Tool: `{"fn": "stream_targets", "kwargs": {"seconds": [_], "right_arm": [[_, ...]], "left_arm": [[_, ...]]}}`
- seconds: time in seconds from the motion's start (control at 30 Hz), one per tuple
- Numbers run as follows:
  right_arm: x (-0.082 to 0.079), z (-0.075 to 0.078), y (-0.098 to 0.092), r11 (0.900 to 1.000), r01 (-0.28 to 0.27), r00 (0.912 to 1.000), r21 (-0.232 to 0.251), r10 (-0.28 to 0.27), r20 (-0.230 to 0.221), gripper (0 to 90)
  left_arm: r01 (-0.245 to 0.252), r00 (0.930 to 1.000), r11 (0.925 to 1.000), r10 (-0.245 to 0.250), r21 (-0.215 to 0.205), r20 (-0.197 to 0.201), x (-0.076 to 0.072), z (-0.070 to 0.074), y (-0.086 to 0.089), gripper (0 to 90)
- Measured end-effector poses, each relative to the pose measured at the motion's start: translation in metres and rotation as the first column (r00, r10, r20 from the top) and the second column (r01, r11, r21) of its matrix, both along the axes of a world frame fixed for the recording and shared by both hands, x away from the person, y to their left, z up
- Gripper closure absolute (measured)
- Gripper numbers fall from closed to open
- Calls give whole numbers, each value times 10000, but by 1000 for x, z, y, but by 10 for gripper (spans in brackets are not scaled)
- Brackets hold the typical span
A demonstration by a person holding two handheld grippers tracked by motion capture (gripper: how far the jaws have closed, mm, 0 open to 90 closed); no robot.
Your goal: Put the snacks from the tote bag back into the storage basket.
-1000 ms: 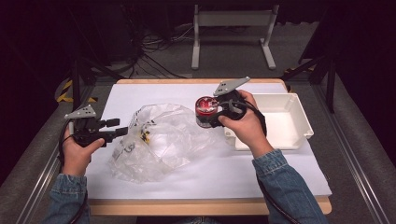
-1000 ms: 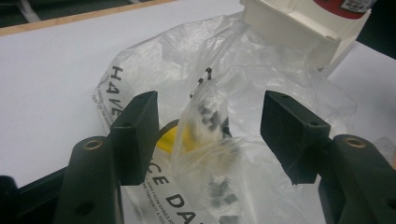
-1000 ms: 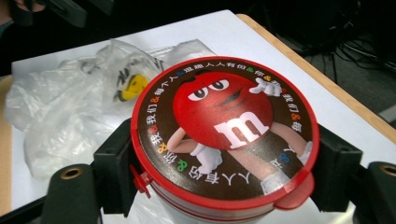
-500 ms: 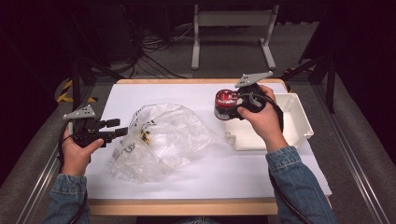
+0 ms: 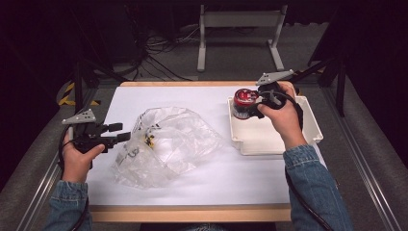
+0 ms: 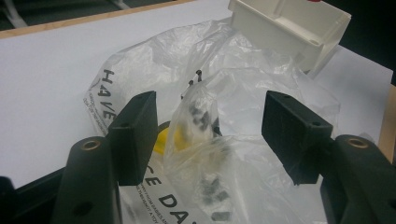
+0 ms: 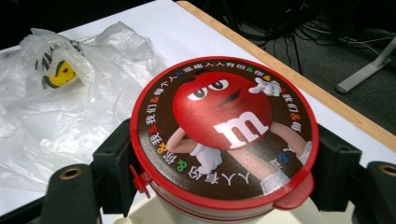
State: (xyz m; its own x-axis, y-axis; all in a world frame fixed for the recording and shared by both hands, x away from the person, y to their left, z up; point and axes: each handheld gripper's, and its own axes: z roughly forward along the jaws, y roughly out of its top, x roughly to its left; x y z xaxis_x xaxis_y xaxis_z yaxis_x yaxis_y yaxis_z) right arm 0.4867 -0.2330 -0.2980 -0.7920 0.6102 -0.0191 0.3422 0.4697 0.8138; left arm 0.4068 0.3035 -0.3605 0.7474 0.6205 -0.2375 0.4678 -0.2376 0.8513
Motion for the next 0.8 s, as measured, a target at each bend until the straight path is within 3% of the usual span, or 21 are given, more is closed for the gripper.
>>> {"fn": "stream_targets", "kwargs": {"seconds": [0.33,0.8], "right_arm": [[17,-10,-12,9996,-158,9999,-226,158,29,251],[33,-36,-16,9992,-138,9999,-386,140,32,251]], "left_arm": [[-113,9999,9999,113,-32,-112,-5,-2,5,367],[-252,9994,9997,251,-22,-250,-19,-7,10,361]]}}
